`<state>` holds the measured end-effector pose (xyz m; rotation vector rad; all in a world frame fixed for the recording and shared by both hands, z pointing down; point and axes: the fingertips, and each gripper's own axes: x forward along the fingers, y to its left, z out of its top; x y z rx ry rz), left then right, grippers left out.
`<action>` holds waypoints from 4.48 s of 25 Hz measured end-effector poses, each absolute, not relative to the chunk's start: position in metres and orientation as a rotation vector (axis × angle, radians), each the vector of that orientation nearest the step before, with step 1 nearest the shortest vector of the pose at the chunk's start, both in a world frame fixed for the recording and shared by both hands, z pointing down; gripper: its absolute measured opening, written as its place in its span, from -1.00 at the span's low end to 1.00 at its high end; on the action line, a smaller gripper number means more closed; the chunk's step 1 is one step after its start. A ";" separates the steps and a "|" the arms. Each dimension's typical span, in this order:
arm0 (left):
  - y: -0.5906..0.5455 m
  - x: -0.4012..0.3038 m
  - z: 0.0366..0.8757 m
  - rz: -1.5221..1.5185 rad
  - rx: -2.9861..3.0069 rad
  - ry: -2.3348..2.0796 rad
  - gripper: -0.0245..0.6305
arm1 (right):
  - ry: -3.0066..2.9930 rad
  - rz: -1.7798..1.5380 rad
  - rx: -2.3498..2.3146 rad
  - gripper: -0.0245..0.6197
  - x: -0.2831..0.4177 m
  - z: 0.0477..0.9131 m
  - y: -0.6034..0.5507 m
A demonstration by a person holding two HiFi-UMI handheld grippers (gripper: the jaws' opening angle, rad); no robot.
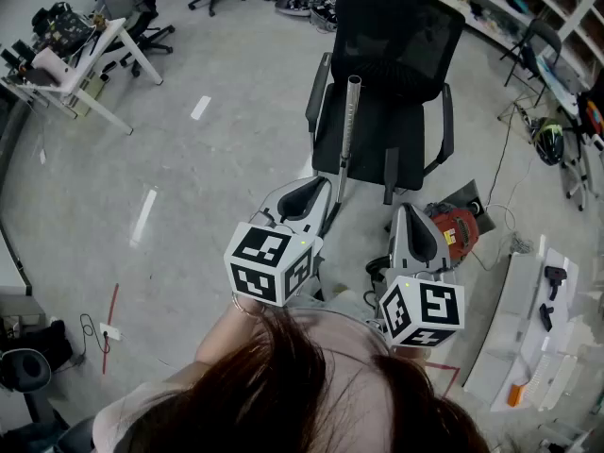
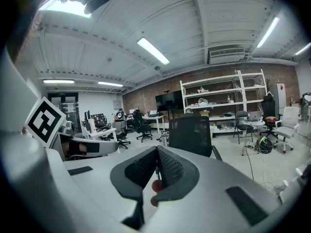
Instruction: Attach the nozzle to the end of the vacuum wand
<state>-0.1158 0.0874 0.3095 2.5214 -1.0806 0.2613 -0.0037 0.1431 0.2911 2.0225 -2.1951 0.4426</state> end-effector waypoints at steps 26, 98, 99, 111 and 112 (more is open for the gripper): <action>0.036 -0.167 0.322 0.246 2.563 -0.984 -0.85 | -2.133 0.457 2.114 -0.85 -0.061 0.301 0.101; -0.117 -0.049 0.386 0.397 2.377 -1.173 -0.75 | -2.192 0.518 1.901 -0.85 0.080 0.330 -0.042; -0.119 -0.048 0.388 0.400 2.375 -1.171 -0.73 | -2.192 0.518 1.901 -0.85 0.081 0.330 -0.043; -0.140 -0.038 0.408 0.435 2.360 -1.182 -0.64 | -2.159 0.531 1.920 -0.85 0.094 0.336 -0.050; -0.141 -0.036 0.409 0.436 2.358 -1.183 -0.63 | -2.157 0.532 1.923 -0.85 0.096 0.336 -0.050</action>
